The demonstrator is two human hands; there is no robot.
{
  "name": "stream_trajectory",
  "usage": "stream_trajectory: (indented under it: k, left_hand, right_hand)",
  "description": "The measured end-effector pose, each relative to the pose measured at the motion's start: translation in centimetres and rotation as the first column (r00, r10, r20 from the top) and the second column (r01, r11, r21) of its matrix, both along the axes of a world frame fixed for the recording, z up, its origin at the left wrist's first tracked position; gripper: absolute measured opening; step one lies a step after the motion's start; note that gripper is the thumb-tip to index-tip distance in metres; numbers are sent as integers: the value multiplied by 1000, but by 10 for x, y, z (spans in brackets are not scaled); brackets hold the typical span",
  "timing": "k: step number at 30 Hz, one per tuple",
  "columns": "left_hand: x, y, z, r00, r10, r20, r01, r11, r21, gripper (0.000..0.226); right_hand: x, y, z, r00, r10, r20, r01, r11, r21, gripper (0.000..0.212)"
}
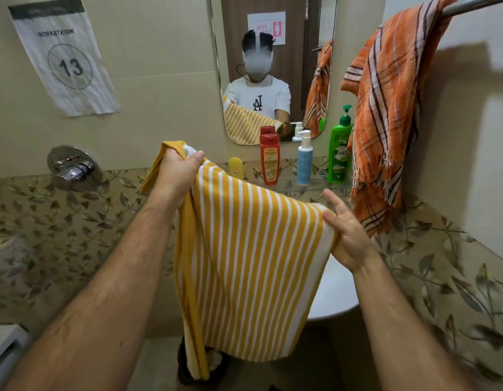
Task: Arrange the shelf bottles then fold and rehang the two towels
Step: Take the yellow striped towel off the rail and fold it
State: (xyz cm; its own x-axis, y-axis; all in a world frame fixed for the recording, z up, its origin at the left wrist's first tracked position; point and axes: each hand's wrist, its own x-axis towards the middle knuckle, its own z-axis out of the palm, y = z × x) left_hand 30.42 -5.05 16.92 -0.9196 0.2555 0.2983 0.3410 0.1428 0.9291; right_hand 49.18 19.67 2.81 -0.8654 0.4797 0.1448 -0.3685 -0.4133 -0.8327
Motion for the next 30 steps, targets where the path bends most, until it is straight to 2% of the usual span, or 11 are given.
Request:
stream_trajectory:
  k: [3, 6, 7, 11, 13, 15, 17, 20, 24, 26, 30]
  left_hand:
    - [3, -6, 2, 1000, -10, -10, 10, 999, -33, 48]
    - [11, -6, 7, 998, -35, -45, 34, 999, -25, 55]
    - [13, -5, 9, 998, -29, -61, 28, 999, -21, 54]
    - [23, -2, 10, 995, -6, -99, 4, 1000, -22, 48]
    - [25, -2, 8, 993, 27, -115, -30, 999, -32, 47]
    - [23, -8, 6, 991, 50, -127, -56, 998, -44, 48]
    - [19, -14, 4, 990, 52, -128, -60, 997, -57, 49]
    - [18, -19, -1, 989, 76, -126, -83, 995, -49, 47]
    - [19, -22, -5, 989, 93, -119, -97, 995, -32, 48]
    - [16, -24, -7, 989, 100, -108, -105, 994, -43, 48]
    - [9, -32, -11, 996, 75, -56, -76, 997, -19, 48]
  right_hand:
    - [5, -14, -1, 998, 19, 65, -22, 999, 47, 52]
    - [-3, -23, -19, 935, -224, 276, 241, 970, -27, 37]
    - [-5, -29, -25, 918, -229, 325, 260, 964, -57, 36]
    - [0, -68, -41, 907, 99, 410, -63, 993, -100, 96]
    - [7, -79, -38, 923, 142, 358, -126, 990, -65, 110]
    - [9, -80, -28, 911, 56, 409, -113, 987, 115, 103]
    - [9, -78, -19, 821, -85, 565, -125, 938, 323, 80]
    - [15, -79, -22, 752, -91, 653, -161, 935, 315, 63]
    - [30, -105, -46, 907, 133, 399, -163, 986, 44, 77]
    - [30, -112, -48, 957, 77, 281, -87, 996, 20, 94]
    - [31, -112, -20, 989, -43, 143, 37, 998, 45, 79]
